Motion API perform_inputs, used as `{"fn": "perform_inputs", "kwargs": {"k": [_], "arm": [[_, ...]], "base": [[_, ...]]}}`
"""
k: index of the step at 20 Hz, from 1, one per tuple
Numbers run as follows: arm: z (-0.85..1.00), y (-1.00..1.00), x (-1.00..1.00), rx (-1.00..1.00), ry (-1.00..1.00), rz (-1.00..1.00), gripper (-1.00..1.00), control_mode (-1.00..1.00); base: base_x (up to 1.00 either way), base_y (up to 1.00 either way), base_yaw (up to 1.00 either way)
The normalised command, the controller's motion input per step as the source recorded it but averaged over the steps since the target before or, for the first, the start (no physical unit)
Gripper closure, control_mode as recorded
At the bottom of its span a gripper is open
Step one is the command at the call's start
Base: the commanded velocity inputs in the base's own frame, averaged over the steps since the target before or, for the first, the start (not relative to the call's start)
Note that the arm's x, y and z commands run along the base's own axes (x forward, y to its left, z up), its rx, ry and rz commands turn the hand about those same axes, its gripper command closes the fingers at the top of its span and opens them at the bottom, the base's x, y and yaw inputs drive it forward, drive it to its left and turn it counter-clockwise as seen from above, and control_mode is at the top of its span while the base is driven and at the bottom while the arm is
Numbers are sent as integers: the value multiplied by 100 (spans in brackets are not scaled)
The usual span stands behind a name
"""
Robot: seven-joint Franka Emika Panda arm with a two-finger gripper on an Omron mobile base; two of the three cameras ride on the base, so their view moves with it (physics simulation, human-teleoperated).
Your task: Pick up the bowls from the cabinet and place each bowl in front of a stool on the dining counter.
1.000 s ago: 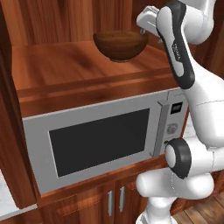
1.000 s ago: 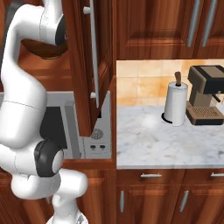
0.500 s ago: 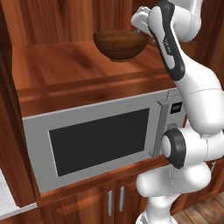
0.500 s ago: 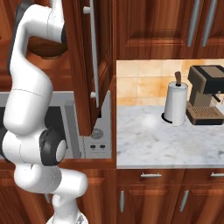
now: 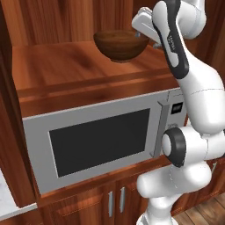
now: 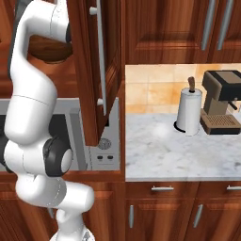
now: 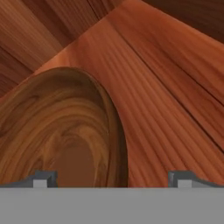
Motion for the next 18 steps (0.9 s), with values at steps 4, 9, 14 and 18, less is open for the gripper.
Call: {"fn": "perform_inputs", "kwargs": {"k": [4,9,14,18], "arm": [[-21,24,19,0,18,4,-100,-100],[-25,35,35,0,8,0,100,-100],[-9,13,15,0,2,0,100,-100],[0,0,0,0,0,0,100,-100]], "base": [[0,0,0],[0,0,0],[0,0,0],[0,0,0]]}}
